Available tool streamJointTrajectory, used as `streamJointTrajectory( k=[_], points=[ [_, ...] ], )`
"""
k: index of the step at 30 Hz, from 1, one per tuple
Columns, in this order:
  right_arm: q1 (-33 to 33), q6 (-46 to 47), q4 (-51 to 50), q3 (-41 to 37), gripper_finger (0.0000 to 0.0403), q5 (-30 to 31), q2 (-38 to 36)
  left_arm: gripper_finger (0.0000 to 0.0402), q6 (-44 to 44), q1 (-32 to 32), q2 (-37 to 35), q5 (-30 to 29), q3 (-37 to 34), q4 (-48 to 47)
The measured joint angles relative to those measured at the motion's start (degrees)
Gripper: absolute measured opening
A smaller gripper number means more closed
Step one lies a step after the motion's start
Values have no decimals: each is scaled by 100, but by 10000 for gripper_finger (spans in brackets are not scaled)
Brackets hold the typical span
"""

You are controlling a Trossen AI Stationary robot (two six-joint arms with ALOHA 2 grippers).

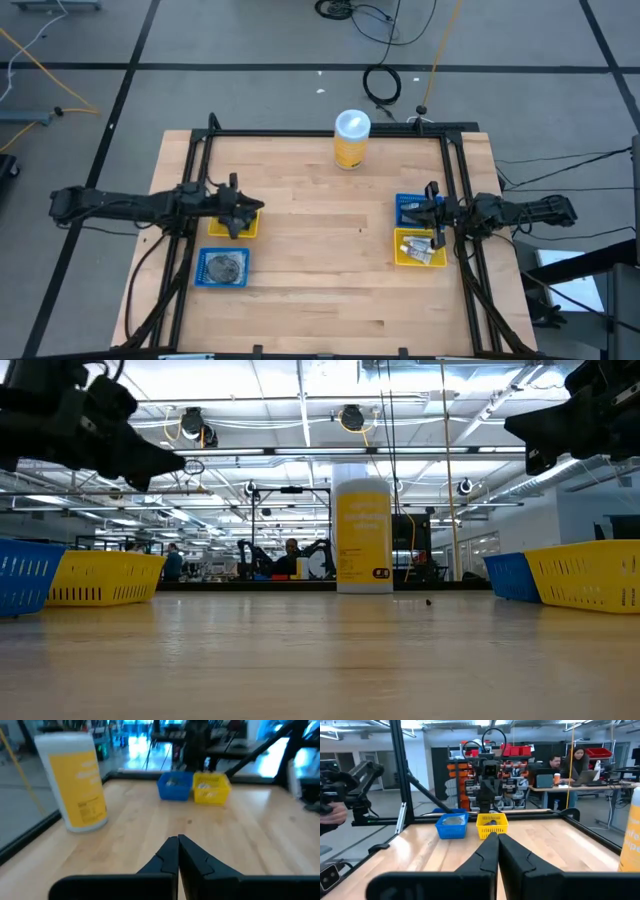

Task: Pick & Place Travel size toiletries
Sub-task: Return to Home Position

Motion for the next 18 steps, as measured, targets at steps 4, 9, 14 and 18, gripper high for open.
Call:
streamJointTrajectory(
  k=[4, 9, 14, 18],
  points=[
    [0, -1, -2, -1, 4, 0, 0, 8, -40, 0, -896, 174, -186, -483],
    [0, -1, -2, -5, 2, 0, 0, 5, -58, -4, -1837, 529, -194, -1440],
    [0, -1, 0, -5, 4, -2, 0, 2, -35, -4, -2627, 841, -194, -2099],
    [0, -1, 0, -5, 2, -2, 0, 4, -23, -4, -3238, 842, -198, -2769]
  ],
)
